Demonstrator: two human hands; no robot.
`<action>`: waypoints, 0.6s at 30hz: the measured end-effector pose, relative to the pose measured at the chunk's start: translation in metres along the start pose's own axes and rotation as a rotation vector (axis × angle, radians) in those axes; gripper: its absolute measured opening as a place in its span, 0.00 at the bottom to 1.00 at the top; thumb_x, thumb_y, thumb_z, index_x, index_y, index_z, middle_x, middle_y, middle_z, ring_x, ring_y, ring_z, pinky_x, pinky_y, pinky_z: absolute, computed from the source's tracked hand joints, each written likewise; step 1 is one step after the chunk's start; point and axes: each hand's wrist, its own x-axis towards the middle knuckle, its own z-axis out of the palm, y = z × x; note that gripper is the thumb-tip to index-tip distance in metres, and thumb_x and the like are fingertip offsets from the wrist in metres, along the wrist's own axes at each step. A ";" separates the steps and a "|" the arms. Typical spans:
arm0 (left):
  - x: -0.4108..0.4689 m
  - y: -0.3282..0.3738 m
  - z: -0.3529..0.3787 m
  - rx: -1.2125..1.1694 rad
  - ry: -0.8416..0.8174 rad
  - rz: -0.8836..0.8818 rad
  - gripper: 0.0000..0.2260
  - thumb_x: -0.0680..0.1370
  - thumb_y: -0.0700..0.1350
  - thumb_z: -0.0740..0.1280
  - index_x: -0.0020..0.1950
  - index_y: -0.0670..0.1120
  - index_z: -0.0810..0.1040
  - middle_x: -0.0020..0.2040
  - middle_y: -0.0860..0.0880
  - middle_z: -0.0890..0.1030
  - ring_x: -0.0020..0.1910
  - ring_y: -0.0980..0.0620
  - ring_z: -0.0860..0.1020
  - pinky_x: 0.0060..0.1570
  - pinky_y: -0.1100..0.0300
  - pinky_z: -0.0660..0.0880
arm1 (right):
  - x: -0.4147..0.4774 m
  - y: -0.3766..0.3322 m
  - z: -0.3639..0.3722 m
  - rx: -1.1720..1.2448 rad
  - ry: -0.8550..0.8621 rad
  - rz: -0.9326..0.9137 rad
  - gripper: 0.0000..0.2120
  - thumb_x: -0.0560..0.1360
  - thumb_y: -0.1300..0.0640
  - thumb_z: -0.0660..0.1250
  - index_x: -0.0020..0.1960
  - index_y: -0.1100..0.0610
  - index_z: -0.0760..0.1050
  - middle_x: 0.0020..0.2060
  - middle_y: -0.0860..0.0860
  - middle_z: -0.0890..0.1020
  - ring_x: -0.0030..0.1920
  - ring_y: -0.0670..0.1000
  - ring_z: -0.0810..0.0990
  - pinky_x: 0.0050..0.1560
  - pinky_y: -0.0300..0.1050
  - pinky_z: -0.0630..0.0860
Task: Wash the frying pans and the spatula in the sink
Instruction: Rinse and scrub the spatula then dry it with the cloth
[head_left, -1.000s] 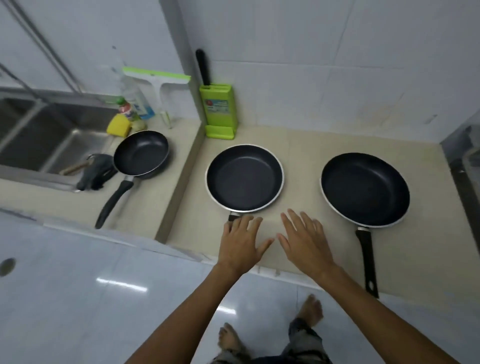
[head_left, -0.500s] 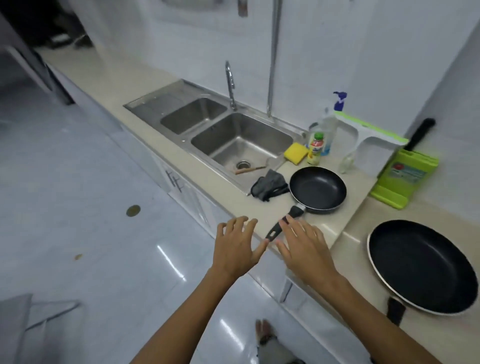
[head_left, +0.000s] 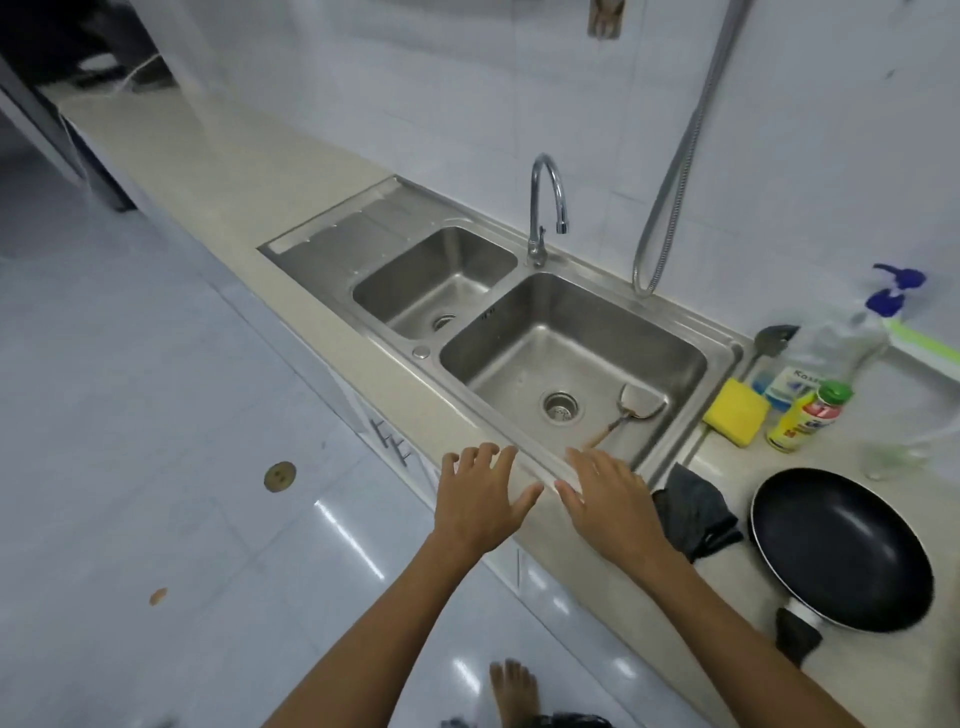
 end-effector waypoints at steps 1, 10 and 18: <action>0.018 -0.009 0.003 -0.008 -0.019 0.009 0.29 0.77 0.69 0.56 0.65 0.50 0.78 0.60 0.49 0.82 0.57 0.45 0.80 0.58 0.45 0.72 | 0.018 -0.002 0.001 0.033 -0.023 0.043 0.25 0.82 0.42 0.60 0.74 0.53 0.70 0.69 0.54 0.76 0.66 0.60 0.75 0.65 0.58 0.73; 0.171 -0.061 0.078 -0.037 -0.193 0.357 0.30 0.75 0.70 0.57 0.66 0.50 0.77 0.61 0.49 0.80 0.58 0.45 0.79 0.56 0.45 0.73 | 0.146 0.029 0.035 0.759 0.023 0.882 0.30 0.82 0.49 0.64 0.78 0.59 0.57 0.71 0.60 0.72 0.69 0.61 0.73 0.66 0.52 0.69; 0.260 -0.108 0.106 0.093 -0.466 0.662 0.39 0.73 0.71 0.44 0.75 0.49 0.68 0.69 0.46 0.75 0.65 0.42 0.74 0.66 0.42 0.64 | 0.195 0.042 0.092 0.940 0.105 1.325 0.35 0.82 0.44 0.62 0.81 0.56 0.51 0.73 0.60 0.71 0.64 0.64 0.76 0.59 0.52 0.75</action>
